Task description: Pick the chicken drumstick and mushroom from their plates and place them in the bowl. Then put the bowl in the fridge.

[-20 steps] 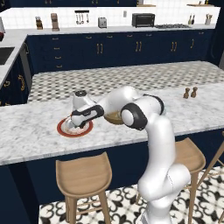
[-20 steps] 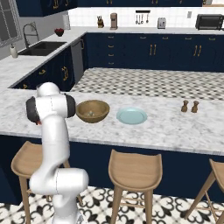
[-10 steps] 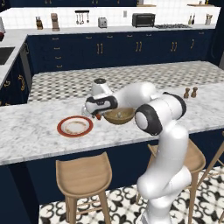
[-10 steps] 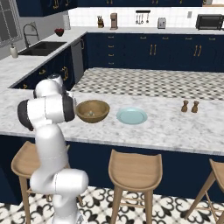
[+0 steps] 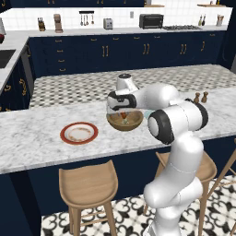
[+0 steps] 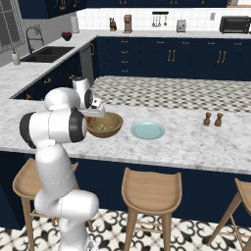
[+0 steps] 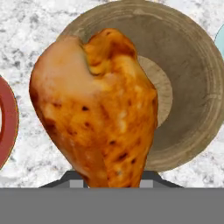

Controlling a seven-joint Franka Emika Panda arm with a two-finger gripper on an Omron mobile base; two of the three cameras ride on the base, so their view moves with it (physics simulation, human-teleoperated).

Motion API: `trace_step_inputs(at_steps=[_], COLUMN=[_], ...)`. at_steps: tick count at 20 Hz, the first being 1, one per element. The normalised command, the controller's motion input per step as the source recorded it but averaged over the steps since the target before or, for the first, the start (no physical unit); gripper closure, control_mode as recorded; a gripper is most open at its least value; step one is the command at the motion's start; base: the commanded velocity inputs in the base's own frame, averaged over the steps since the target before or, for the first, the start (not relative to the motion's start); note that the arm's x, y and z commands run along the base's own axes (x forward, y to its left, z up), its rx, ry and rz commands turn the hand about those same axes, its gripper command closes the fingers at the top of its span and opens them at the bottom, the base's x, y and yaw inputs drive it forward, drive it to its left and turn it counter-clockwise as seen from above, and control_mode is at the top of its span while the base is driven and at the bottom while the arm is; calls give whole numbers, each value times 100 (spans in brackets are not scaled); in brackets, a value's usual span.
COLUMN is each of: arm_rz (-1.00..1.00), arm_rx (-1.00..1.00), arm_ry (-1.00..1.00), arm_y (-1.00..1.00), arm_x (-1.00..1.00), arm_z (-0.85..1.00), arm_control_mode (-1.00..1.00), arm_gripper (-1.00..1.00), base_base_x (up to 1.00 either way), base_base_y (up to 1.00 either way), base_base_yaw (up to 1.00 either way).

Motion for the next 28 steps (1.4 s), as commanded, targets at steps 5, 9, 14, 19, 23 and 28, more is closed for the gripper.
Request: trace_step_inputs(at_steps=[5, 9, 14, 19, 23, 28], arm_rz=[-6, 0, 0, 0, -2, -2], arm_rx=[0, 0, 0, 0, 0, 12], arm_ry=[7, 0, 0, 0, 0, -5], arm_y=[-50, -8, 0, 0, -30, -37], arm_x=[52, 21, 1, 0, -5, -44], arm_z=[-41, -35, -15, 0, 8, 83], arm_control_mode=[-100, -100, -100, -100, -100, -100], arm_gripper=[100, 100, -100, -100, -100, -100], base_base_x=[0, 0, 0, 0, 0, 0], base_base_y=[0, 0, 0, 0, 0, 0], base_base_yaw=[0, 0, 0, 0, 0, 0])
